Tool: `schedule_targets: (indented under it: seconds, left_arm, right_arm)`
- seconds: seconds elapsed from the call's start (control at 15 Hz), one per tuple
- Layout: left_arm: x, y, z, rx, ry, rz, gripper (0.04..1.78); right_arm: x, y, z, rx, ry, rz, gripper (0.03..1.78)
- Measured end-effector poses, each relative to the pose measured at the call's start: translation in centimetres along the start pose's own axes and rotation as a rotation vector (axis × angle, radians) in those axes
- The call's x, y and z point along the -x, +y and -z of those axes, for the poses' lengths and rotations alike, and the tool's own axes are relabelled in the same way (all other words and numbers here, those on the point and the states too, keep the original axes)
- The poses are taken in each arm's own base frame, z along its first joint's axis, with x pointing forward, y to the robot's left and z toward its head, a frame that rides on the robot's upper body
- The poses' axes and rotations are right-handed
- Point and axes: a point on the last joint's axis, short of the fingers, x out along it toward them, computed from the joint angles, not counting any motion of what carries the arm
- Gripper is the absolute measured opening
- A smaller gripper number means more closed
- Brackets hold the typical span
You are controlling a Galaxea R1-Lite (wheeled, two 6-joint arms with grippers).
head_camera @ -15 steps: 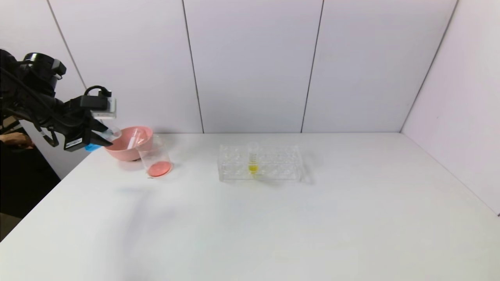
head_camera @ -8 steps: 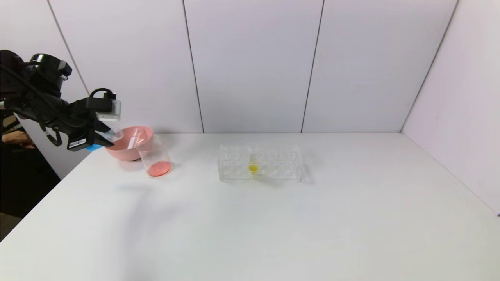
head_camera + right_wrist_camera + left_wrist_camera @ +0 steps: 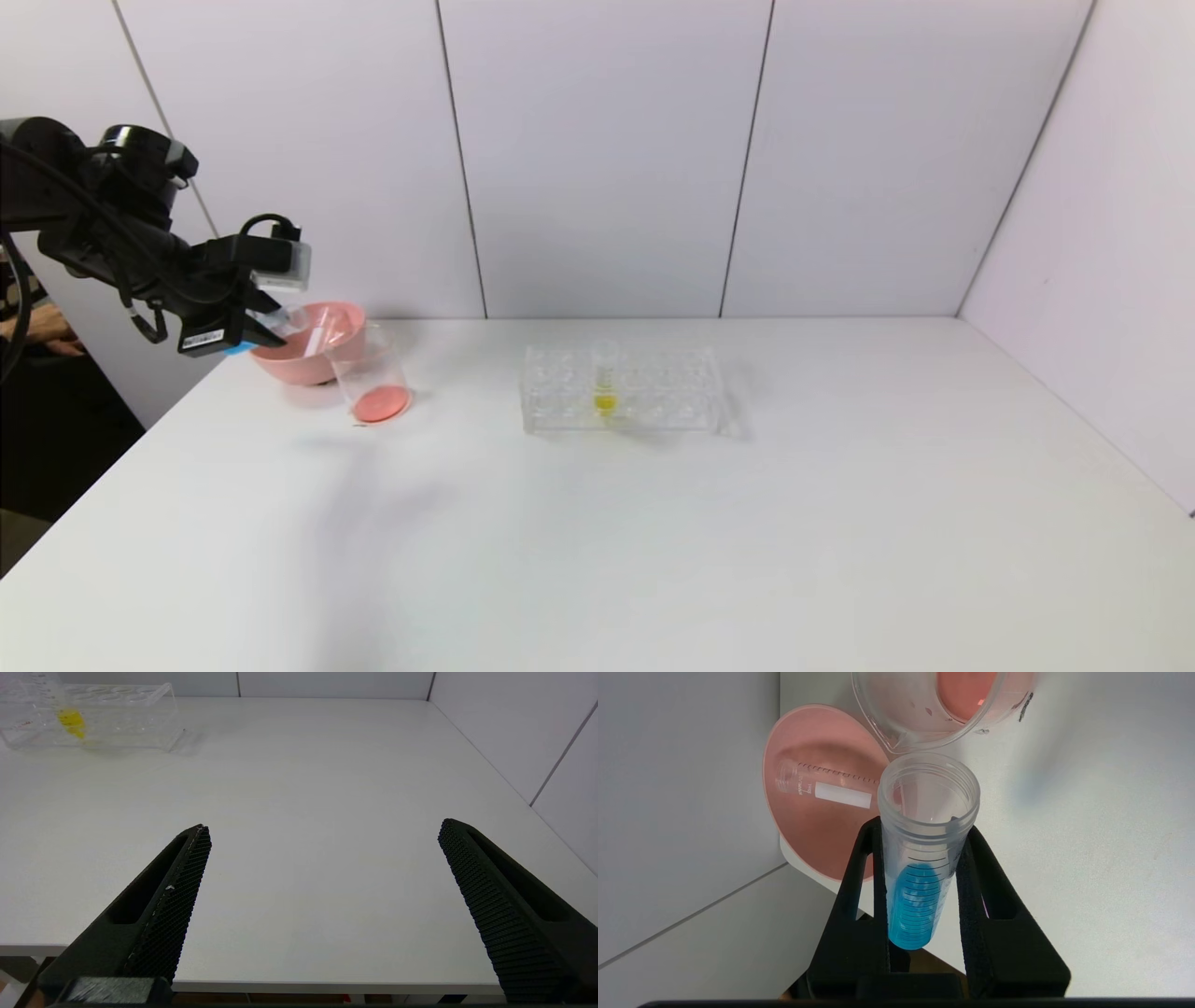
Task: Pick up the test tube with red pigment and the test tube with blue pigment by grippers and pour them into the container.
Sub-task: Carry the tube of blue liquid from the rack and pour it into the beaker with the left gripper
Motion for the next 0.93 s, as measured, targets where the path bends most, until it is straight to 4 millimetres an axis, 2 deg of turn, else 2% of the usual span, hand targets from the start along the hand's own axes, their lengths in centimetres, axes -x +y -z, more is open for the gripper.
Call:
schedule_targets:
  seconds: [0.93]
  left_arm:
    - [-0.96, 0.09, -1.0, -0.043, 0.069, -0.001, 0.44]
  right_arm:
    - [0.0, 0.0, 0.0, 0.0, 0.0, 0.0, 1.77]
